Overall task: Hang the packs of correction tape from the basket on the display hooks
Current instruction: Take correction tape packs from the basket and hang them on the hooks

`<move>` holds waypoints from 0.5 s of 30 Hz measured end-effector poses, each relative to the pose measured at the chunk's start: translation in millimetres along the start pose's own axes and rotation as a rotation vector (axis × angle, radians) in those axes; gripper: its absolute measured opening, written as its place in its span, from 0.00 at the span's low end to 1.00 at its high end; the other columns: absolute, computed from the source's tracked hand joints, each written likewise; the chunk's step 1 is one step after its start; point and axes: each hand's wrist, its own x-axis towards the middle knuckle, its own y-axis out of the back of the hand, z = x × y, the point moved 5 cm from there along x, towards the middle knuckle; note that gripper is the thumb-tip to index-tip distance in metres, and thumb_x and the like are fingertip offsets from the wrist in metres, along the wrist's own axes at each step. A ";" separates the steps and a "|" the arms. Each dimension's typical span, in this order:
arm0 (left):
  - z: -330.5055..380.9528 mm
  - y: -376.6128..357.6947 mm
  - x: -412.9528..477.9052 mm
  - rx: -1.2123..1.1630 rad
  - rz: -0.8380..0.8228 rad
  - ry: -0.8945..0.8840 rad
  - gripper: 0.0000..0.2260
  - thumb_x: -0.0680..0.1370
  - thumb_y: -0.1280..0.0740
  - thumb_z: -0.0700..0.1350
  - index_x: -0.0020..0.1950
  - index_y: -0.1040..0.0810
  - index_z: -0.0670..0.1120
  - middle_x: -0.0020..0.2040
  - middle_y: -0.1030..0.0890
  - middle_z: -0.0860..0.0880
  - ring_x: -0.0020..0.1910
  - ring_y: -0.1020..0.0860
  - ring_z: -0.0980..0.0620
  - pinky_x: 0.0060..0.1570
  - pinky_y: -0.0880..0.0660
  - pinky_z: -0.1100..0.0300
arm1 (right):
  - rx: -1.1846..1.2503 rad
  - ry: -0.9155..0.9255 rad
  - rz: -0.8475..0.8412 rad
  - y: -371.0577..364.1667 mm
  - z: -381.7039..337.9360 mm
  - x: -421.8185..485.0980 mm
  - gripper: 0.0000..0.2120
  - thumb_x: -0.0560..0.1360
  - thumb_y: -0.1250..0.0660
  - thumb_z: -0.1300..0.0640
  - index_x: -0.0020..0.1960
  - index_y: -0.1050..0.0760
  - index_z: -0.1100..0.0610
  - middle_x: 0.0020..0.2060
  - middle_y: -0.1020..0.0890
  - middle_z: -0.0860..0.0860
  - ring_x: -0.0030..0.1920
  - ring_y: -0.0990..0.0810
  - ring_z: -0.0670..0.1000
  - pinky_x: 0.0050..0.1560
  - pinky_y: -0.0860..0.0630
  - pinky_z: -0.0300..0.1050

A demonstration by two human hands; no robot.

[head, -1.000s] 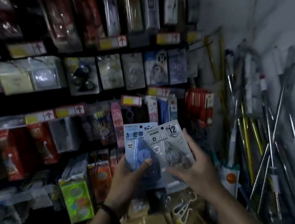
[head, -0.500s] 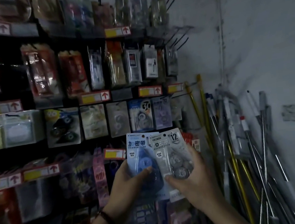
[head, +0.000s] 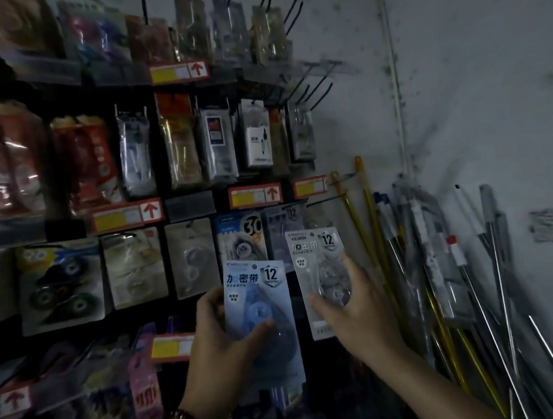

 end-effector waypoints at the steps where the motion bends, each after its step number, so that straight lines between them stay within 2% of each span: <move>1: 0.4 -3.8 6.9 0.048 0.001 -0.039 0.36 0.73 0.19 0.42 0.73 0.34 0.59 0.69 0.23 0.57 0.56 0.17 0.60 0.46 0.17 0.66 | -0.040 0.010 0.014 -1.8 2.7 10.7 0.45 0.74 0.26 0.37 0.84 0.46 0.42 0.78 0.34 0.48 0.73 0.29 0.49 0.64 0.27 0.45; 3: 1.2 -11.2 21.7 0.150 0.007 -0.115 0.43 0.72 0.18 0.46 0.76 0.41 0.67 0.75 0.29 0.58 0.66 0.22 0.57 0.59 0.18 0.57 | -0.115 0.010 0.036 -4.9 8.4 29.6 0.45 0.75 0.28 0.36 0.84 0.47 0.42 0.75 0.34 0.50 0.71 0.27 0.52 0.62 0.23 0.49; 5: 1.7 -19.2 35.5 0.163 -0.018 -0.154 0.44 0.71 0.18 0.47 0.75 0.42 0.72 0.77 0.28 0.56 0.71 0.23 0.51 0.65 0.20 0.45 | -0.156 -0.003 0.045 -9.2 15.1 48.2 0.45 0.75 0.30 0.34 0.84 0.47 0.43 0.74 0.34 0.51 0.69 0.27 0.53 0.59 0.22 0.50; 7: 1.0 -27.7 49.7 0.149 -0.033 -0.175 0.43 0.72 0.18 0.46 0.74 0.40 0.72 0.75 0.25 0.55 0.70 0.22 0.52 0.65 0.20 0.43 | -0.175 0.012 0.062 -13.5 20.2 66.1 0.45 0.75 0.31 0.33 0.84 0.48 0.44 0.74 0.35 0.51 0.69 0.27 0.53 0.56 0.24 0.47; 10: 1.3 -41.1 66.8 0.180 -0.019 -0.217 0.40 0.73 0.19 0.45 0.74 0.37 0.70 0.65 0.22 0.61 0.60 0.19 0.59 0.57 0.16 0.46 | -0.207 0.052 0.103 -18.7 23.2 88.2 0.45 0.76 0.31 0.33 0.85 0.48 0.45 0.74 0.36 0.50 0.68 0.26 0.51 0.54 0.25 0.43; 11: 0.9 -45.3 71.6 0.176 -0.018 -0.215 0.39 0.73 0.19 0.45 0.73 0.37 0.70 0.64 0.22 0.61 0.59 0.18 0.58 0.55 0.15 0.46 | -0.211 0.066 0.118 -20.7 24.3 94.0 0.45 0.76 0.31 0.33 0.85 0.48 0.45 0.74 0.36 0.49 0.68 0.27 0.51 0.54 0.25 0.43; 15: -6.2 -53.3 87.3 0.178 -0.007 -0.198 0.41 0.73 0.19 0.44 0.75 0.38 0.70 0.72 0.24 0.54 0.62 0.18 0.52 0.57 0.16 0.45 | -0.176 0.135 0.167 -28.8 31.2 112.8 0.46 0.74 0.30 0.32 0.84 0.46 0.46 0.70 0.34 0.49 0.67 0.27 0.51 0.59 0.21 0.50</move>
